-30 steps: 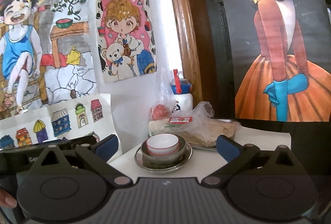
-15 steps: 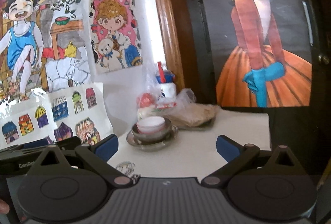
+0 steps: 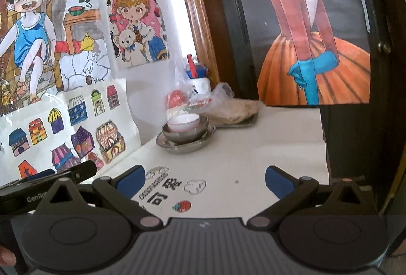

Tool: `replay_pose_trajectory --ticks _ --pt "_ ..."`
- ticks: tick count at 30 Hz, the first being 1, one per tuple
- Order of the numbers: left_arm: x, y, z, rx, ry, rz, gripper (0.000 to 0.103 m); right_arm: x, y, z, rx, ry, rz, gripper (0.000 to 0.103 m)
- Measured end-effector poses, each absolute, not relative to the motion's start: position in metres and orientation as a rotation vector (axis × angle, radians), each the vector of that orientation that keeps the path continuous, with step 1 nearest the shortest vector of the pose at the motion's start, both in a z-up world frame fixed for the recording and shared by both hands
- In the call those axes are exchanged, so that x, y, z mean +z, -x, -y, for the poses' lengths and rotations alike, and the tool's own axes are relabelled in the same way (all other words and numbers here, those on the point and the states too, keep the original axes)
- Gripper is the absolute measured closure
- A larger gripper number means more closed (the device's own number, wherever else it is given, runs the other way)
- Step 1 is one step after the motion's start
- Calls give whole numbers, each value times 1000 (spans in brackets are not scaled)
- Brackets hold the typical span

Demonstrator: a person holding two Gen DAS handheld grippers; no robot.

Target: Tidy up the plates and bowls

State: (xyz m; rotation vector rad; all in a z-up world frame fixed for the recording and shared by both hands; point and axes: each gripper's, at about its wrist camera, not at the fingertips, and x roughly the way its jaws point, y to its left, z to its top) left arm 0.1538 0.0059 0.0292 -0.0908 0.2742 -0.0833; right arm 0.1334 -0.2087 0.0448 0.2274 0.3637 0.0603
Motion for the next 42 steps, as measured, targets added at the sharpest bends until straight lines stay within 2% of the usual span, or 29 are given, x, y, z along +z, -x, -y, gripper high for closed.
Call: replay_pose_trajectory --ticks 25,42 --pt "0 -150 -7 -78 81 -371 1 10 -131 208 3 -261 -449 0" --pt "-6 -154 -10 -69 97 -396 1 8 -135 206 8 -259 -463 0"
